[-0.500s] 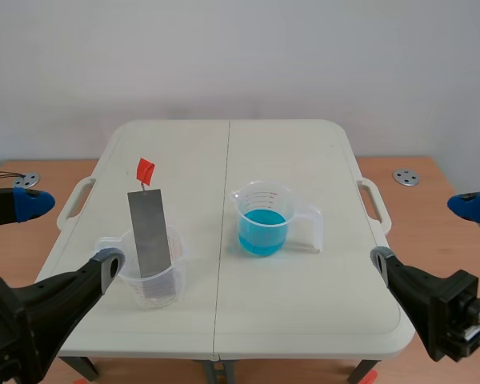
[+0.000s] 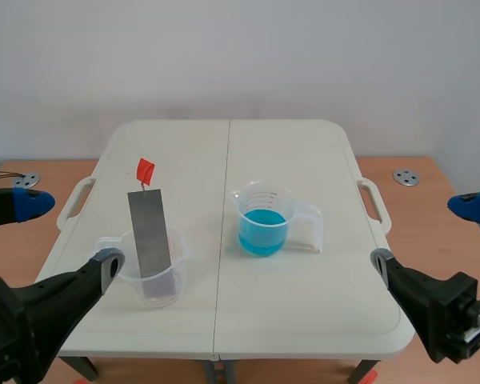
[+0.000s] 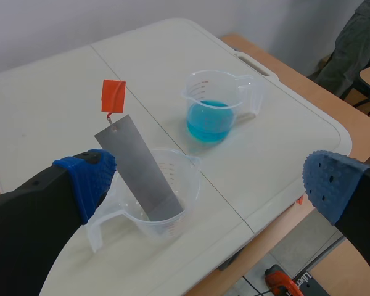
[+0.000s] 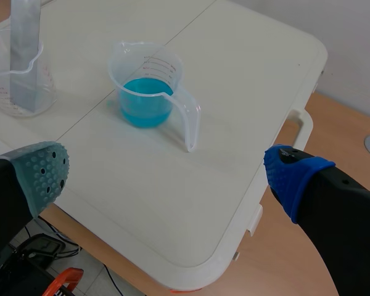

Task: Hold the metal plate by the orange handle, dip it into the blue solution, take it out and point at it, then put the plate back in the beaker on the left.
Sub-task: 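Lift the metal plate out of the left beaker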

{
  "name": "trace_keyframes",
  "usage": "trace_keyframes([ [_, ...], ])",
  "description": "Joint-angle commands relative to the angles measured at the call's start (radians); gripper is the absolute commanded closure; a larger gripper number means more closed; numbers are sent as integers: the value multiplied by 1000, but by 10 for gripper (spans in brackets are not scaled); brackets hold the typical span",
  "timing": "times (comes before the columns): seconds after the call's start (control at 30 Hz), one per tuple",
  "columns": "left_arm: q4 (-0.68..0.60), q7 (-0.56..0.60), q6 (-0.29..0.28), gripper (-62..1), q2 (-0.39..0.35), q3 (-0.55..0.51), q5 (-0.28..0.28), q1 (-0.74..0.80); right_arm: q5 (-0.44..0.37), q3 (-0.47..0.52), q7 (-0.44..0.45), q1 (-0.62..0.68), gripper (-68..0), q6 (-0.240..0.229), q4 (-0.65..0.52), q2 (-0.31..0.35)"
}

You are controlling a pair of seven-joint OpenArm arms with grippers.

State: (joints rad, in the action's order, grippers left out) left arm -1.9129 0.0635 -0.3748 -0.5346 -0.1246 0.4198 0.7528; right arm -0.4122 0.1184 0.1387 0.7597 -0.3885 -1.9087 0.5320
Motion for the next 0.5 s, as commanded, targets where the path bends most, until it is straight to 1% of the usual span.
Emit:
trace_keyframes([
  [0.0, -11, 14, -2, -623, 3, 2, 6, -3, -11, 5, 18, -11, -663, 0, -19, 5],
  [0.33, -11, 14, -2, -623, 2, 2, 6, -3, -11, 5, 18, -12, -663, 0, -19, 5],
  [0.37, -11, 14, -2, -593, 2, 2, 6, -3, -11, 5, 18, -14, -663, -1, -19, 5],
  [0.4, -11, 14, -2, -521, 2, 2, 6, -3, -11, 5, 18, -18, -663, -1, -19, 5],
  [0.47, -11, 14, -2, -321, 2, 2, 6, -3, -11, 5, 11, -33, -663, -1, -19, 5],
])
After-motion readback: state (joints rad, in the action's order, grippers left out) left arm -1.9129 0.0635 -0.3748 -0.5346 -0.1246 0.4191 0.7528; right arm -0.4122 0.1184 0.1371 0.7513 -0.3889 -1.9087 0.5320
